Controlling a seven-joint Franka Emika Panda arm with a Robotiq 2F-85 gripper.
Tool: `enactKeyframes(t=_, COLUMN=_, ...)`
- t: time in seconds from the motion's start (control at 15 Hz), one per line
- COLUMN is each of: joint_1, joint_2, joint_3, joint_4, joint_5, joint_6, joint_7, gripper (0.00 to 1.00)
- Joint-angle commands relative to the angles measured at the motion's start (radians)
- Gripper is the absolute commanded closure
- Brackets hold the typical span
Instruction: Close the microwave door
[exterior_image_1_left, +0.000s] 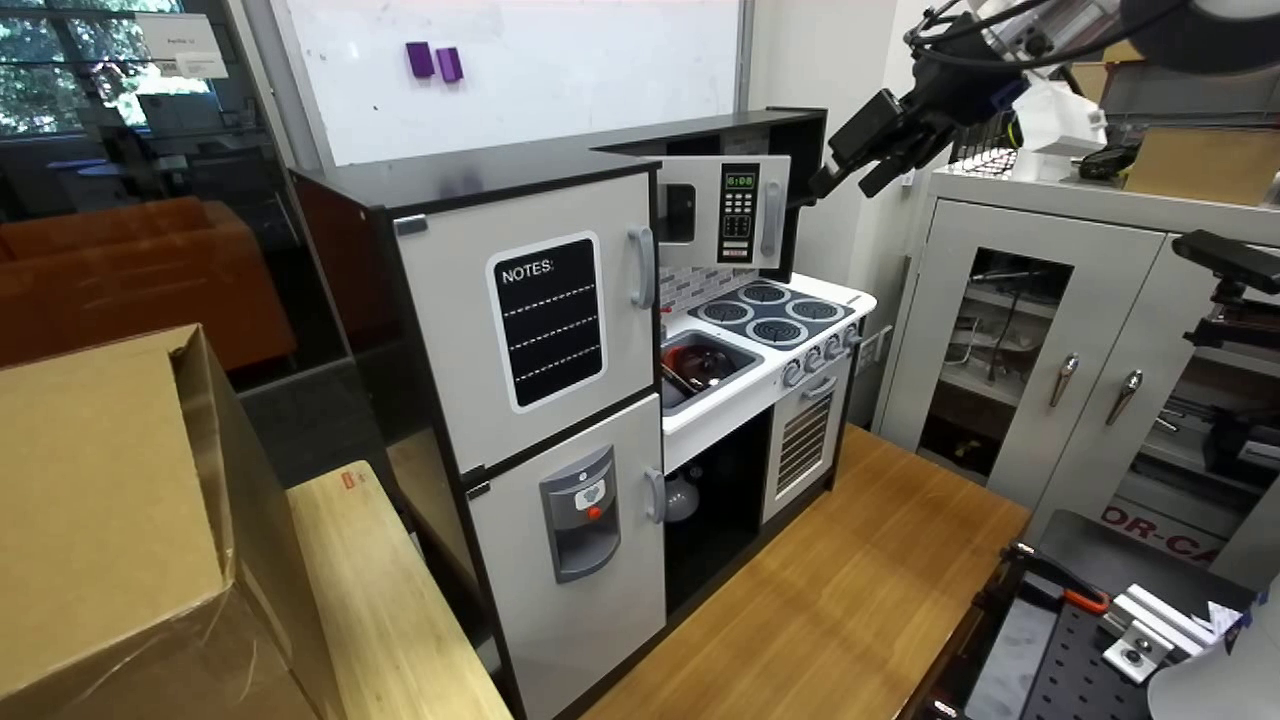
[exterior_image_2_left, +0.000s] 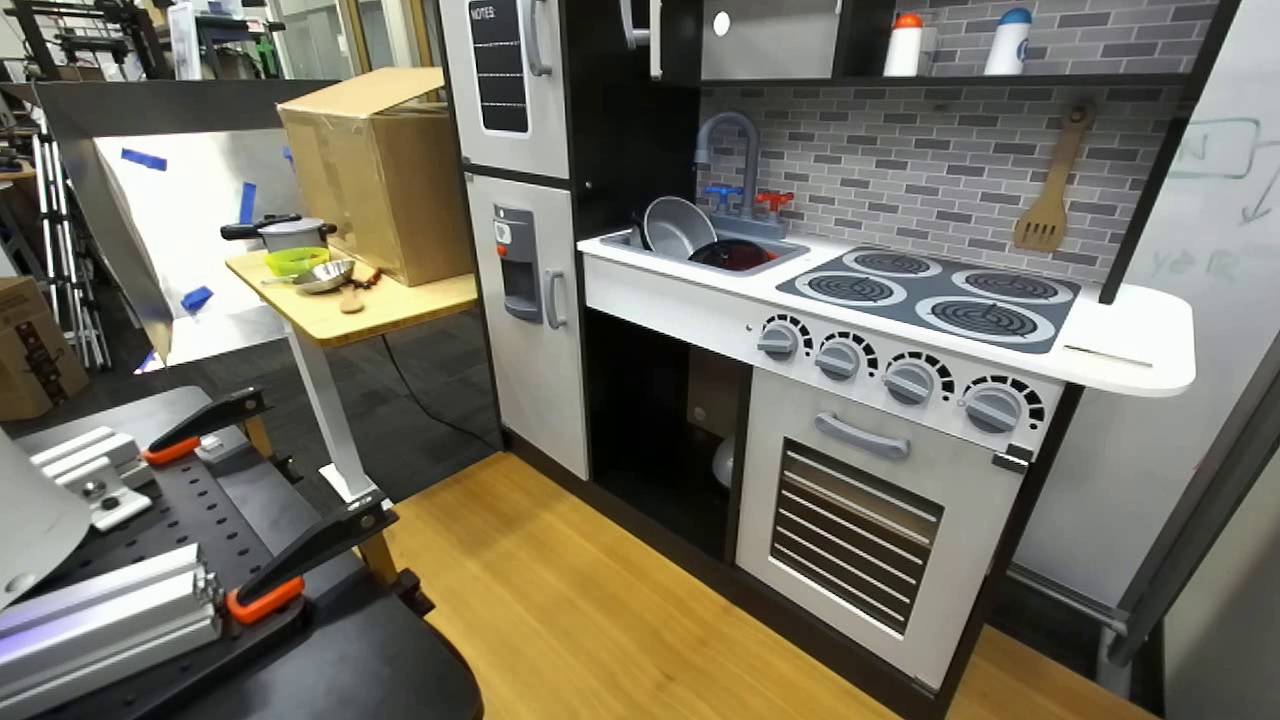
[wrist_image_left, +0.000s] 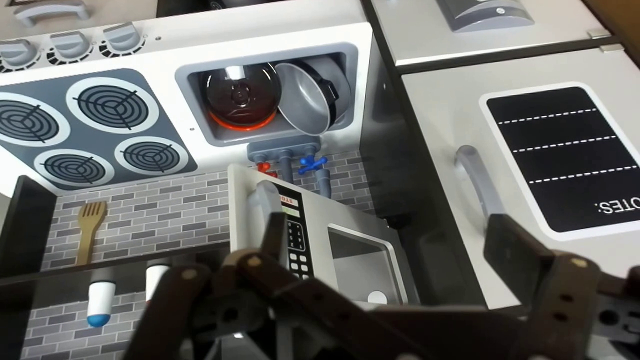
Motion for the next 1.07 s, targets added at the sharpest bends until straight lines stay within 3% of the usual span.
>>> enactKeyframes(t=0.0, joint_1=-0.008, joint_2=0.0, joint_3=0.008, joint_4=0.002, joint_5=0.013, joint_6=-0.003, joint_7=-0.009, gripper=0.0)
enactKeyframes(t=1.0, joint_1=0.005, joint_2=0.011, joint_3=-0.007, joint_4=0.001, joint_5=0.019, joint_6=0.016, joint_7=-0.025, gripper=0.0)
